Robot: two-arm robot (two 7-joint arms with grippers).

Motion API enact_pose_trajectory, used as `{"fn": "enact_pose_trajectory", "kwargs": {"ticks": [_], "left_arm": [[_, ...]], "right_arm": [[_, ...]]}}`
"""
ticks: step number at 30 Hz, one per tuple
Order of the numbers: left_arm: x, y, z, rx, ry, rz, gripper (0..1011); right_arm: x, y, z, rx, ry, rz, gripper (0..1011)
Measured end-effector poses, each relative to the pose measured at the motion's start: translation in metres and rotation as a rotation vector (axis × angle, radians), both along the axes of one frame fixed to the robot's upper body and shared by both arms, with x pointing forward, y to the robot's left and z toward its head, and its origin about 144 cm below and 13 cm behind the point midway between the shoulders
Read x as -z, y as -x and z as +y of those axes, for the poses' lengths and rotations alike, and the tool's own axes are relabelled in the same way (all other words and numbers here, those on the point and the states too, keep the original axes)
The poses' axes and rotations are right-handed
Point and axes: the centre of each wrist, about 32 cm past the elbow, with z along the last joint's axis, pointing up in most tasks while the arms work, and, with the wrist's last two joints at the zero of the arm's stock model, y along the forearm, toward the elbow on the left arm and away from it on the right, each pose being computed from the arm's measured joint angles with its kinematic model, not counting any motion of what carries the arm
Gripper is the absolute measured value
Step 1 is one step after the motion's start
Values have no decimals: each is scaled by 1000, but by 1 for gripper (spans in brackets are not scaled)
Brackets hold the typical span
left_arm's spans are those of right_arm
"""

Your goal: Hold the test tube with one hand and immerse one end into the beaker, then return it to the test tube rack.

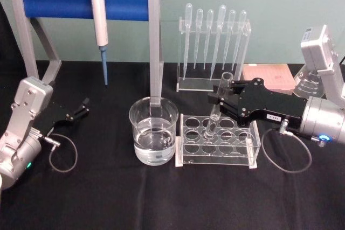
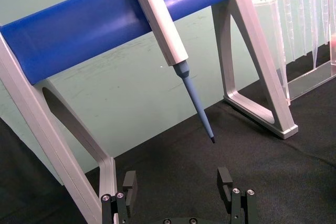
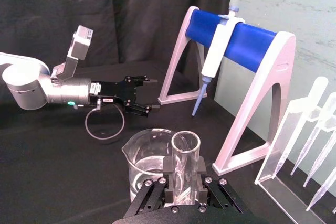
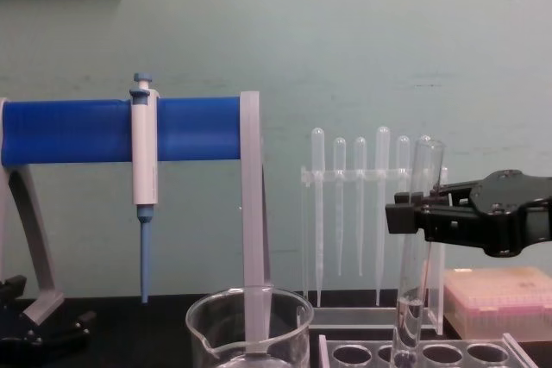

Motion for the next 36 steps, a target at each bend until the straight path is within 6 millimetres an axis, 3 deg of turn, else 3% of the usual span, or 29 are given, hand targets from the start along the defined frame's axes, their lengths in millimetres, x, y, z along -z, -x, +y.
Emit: {"fn": "enact_pose_trajectory", "kwargs": {"ticks": [36], "left_arm": [[0,0,0,0,0,0,1000]], "right_arm": [[33,-5,7,20,7,52,225]]}}
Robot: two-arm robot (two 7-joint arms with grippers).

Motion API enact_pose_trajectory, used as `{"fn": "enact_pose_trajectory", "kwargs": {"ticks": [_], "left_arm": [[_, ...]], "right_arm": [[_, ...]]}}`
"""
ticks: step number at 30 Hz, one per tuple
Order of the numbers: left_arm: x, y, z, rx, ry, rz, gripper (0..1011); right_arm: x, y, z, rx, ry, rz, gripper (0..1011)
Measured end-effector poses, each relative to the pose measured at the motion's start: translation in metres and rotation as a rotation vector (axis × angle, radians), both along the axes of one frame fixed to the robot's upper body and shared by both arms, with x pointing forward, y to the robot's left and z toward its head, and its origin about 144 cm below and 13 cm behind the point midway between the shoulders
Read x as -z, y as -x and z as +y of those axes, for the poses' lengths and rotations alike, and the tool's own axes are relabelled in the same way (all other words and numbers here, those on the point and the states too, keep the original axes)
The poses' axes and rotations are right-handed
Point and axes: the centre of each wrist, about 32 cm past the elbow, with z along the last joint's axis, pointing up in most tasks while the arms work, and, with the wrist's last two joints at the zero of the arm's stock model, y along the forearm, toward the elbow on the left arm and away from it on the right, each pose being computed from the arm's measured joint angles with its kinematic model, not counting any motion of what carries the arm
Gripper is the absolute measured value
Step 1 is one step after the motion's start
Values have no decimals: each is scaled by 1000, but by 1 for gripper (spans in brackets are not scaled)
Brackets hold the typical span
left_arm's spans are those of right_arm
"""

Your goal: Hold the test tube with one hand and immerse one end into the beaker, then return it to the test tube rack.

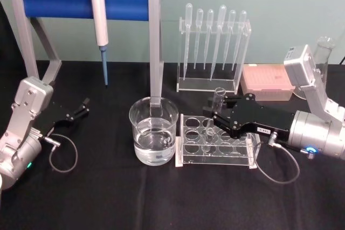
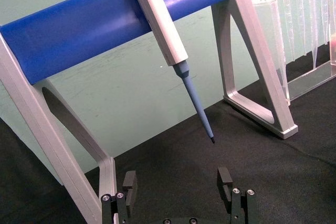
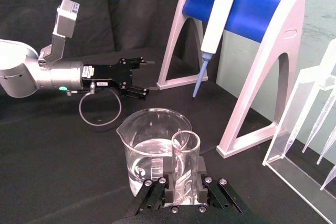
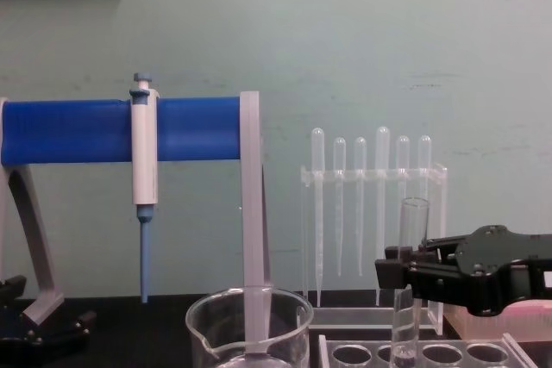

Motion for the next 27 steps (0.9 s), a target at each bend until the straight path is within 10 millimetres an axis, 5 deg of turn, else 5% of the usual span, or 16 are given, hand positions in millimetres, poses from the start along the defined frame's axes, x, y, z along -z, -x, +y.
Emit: {"fn": "enact_pose_trajectory", "kwargs": {"ticks": [7,27], "left_arm": [[0,0,0,0,0,0,1000],[0,0,0,0,0,0,1000]], "right_arm": [[-1,0,0,0,-1,0,262],[-5,5,-1,24,-27,-35,908]]}}
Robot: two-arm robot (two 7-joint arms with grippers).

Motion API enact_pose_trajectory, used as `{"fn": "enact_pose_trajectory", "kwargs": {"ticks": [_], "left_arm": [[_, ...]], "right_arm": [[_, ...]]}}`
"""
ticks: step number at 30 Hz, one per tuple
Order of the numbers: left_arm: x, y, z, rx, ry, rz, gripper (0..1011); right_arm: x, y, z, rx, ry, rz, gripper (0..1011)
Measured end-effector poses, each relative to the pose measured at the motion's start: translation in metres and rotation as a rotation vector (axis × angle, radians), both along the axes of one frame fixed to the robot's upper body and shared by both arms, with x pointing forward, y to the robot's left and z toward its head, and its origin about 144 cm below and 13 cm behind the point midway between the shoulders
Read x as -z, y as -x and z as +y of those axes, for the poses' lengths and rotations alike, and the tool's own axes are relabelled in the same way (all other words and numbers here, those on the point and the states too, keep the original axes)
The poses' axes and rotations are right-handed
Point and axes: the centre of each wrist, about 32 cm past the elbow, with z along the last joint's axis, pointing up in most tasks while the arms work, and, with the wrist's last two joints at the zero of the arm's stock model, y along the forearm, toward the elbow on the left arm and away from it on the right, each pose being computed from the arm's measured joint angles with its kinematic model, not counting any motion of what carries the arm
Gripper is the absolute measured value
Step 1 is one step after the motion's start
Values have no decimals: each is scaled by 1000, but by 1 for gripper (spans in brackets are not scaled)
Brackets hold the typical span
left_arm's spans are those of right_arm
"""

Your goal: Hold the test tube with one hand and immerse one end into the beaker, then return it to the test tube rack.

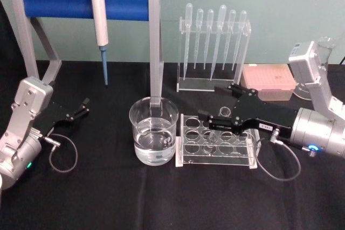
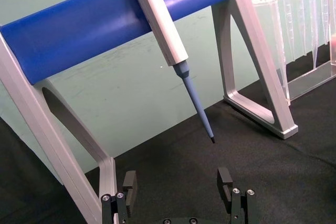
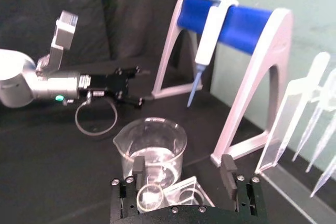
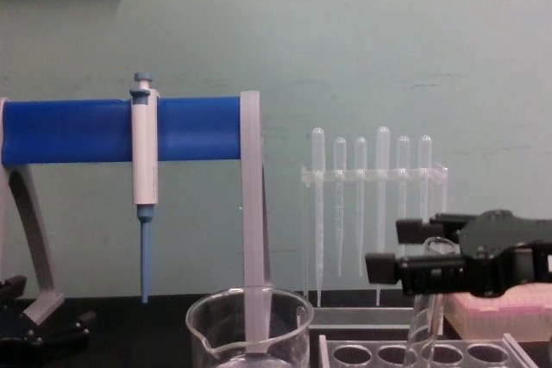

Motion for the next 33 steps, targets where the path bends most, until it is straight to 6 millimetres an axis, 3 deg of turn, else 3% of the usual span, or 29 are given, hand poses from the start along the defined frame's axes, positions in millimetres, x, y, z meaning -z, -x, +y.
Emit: {"fn": "enact_pose_trajectory", "kwargs": {"ticks": [4,18,33], "left_arm": [[0,0,0,0,0,0,1000],[0,0,0,0,0,0,1000],[0,0,0,0,0,0,1000]], "right_arm": [[-4,4,-1,21,-29,-30,997],[-17,23,-6,181,-181,-144,1002],[26,42,-10,624,-141,-100,1002]]}}
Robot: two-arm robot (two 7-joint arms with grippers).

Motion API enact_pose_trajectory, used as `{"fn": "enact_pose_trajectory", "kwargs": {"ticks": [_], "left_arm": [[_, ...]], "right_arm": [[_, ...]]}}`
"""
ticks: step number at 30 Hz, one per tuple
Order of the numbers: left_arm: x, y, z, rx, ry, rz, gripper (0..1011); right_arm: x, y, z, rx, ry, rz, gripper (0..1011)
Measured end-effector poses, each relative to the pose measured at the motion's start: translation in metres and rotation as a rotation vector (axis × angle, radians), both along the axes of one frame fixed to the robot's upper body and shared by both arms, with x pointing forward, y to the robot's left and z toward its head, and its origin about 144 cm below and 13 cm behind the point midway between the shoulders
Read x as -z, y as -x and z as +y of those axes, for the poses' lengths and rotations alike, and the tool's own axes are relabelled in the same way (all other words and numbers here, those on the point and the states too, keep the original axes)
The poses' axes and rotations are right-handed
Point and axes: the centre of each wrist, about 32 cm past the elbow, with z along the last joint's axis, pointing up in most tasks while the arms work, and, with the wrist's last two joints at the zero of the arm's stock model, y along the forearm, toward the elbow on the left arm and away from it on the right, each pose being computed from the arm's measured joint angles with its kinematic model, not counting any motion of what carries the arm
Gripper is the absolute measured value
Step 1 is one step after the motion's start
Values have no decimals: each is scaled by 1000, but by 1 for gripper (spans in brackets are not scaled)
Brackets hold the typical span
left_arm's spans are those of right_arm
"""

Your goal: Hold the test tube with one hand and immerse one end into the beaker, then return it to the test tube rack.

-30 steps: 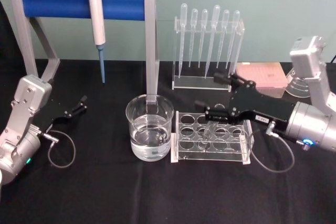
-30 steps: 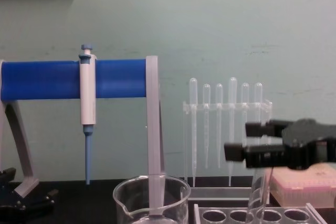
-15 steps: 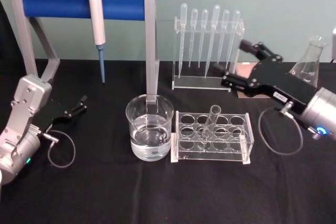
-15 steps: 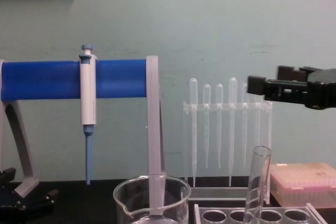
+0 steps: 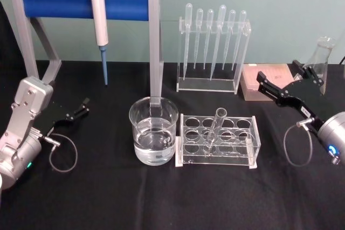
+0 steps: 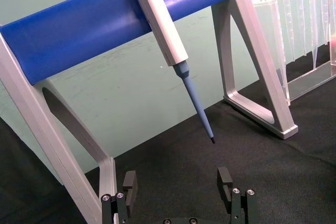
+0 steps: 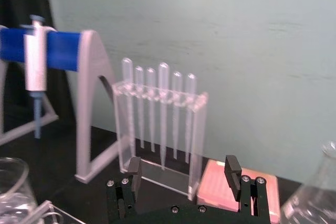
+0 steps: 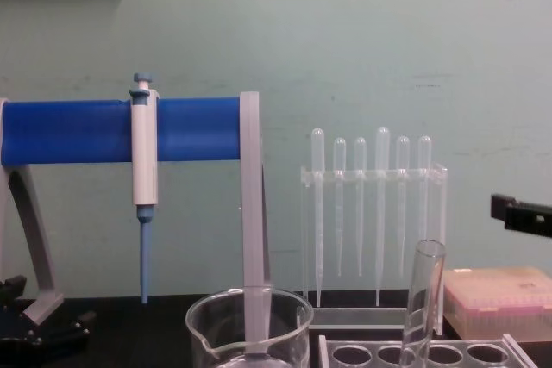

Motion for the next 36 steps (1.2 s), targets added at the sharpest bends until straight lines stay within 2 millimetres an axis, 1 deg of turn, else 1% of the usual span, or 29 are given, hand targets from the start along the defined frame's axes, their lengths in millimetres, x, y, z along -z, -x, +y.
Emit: {"fn": "enact_pose_trajectory", "kwargs": {"ticks": [3,9,13,36], "left_arm": [[0,0,0,0,0,0,1000],[0,0,0,0,0,0,1000],[0,0,0,0,0,0,1000],[0,0,0,0,0,0,1000]], "right_arm": [[10,0,2,35,1,13,1002],[18,-1,3,47,-2,18,1003],[22,-3,2,16,-14,3,1002],[21,-2,3,23,-12,8,1002]]}}
